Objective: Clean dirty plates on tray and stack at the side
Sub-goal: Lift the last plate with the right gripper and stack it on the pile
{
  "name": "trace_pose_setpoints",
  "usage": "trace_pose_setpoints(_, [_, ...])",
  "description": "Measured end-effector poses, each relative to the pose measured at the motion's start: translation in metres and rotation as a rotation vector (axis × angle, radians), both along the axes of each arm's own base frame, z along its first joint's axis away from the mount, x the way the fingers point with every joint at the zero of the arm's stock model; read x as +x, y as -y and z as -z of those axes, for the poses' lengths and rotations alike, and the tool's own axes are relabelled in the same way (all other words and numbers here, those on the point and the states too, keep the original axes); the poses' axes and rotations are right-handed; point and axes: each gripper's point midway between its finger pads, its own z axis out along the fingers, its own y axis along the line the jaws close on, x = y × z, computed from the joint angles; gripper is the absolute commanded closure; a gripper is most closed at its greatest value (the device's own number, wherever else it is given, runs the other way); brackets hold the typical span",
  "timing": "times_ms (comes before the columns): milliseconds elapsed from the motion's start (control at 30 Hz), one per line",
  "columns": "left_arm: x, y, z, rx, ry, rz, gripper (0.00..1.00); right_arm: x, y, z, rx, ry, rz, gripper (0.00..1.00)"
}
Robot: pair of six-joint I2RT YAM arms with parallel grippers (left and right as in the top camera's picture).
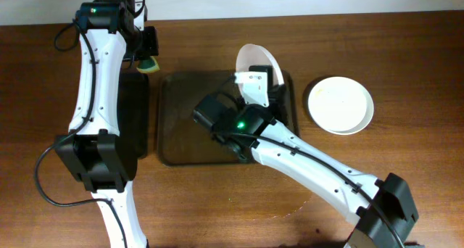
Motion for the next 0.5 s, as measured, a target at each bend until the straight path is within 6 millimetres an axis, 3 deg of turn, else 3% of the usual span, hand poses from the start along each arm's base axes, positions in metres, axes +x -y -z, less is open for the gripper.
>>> trace_pose_setpoints(100, [0.002,0.0,-0.001,0.0,0.009,0.0,0.99,-0.002,0.042,0.01,0.143,-0.054,0.129,0.96])
trace_pose_setpoints(233, [0.004,0.0,-0.002,-0.001,0.019,0.0,0.99,-0.013,0.145,-0.008,0.41,-0.087,0.368,0.96])
trace_pose_setpoints(367, [0.004,0.0,-0.002,0.0,0.02,-0.001,0.99,-0.016,0.22,0.024,0.592,-0.267,0.501,0.96])
trace_pose_setpoints(433, [0.005,0.0,-0.002,-0.001,0.022,-0.001,0.99,-0.018,0.248,0.045,0.668,-0.335,0.556,0.96])
trace_pose_setpoints(500, [0.005,0.0,-0.002,-0.001,0.024,0.0,0.99,-0.008,0.26,0.068,0.706,-0.395,0.565,0.96])
